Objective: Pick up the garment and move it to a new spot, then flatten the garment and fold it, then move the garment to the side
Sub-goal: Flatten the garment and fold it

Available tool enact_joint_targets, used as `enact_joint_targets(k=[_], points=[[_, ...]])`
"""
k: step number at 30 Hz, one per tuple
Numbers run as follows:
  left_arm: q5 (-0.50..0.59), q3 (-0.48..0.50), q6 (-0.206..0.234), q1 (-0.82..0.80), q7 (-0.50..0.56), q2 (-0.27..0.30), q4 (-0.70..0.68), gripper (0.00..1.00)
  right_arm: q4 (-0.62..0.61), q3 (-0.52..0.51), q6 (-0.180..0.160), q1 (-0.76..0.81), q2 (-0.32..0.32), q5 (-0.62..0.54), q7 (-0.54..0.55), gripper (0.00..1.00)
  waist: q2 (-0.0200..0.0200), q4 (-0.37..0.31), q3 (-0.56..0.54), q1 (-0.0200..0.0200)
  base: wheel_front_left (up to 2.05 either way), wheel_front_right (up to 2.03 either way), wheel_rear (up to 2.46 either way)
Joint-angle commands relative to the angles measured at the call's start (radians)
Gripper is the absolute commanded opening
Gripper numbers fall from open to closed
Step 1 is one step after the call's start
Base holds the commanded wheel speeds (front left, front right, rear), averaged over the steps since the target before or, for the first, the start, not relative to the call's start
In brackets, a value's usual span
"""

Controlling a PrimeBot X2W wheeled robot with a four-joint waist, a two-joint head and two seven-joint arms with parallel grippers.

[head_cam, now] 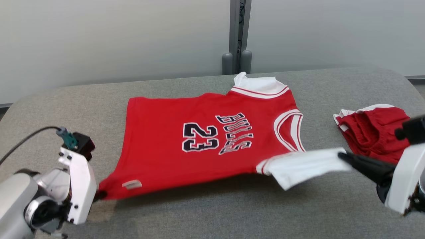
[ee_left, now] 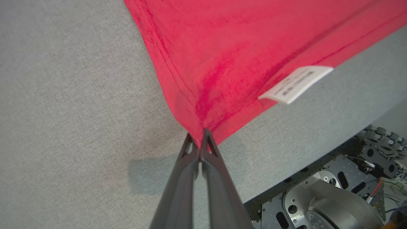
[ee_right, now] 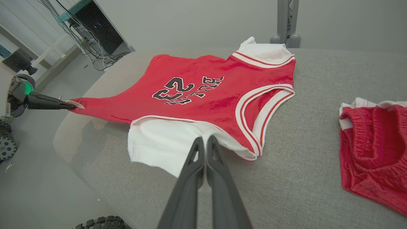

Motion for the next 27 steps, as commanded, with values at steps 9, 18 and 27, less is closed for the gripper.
enact_joint_targets(k=[9, 18, 27], points=[[-0.116, -0.008, 0.109, 0.115, 0.155, 0.114, -0.248, 0.0, -0.125, 0.03, 0.0, 0.11, -0.097, 0.022, 0.197, 0.0, 0.0, 0.003, 0.032, 0.0, 0.0, 0.0, 0.0], [-0.127, 0.001, 0.158, 0.102, 0.186, 0.124, -0.311, 0.0, -0.134, 0.014, 0.0, 0.086, -0.092, 0.016, 0.286, 0.0, 0.0, 0.005, 0.077, 0.0, 0.0, 0.0, 0.0], [-0.124, 0.039, 0.186, -0.011, 0.215, 0.088, -0.266, 0.0, -0.049, -0.051, 0.0, -0.022, 0.0, 0.053, 0.345, 0.0, 0.0, 0.008, 0.16, 0.0, 0.0, 0.0, 0.0]])
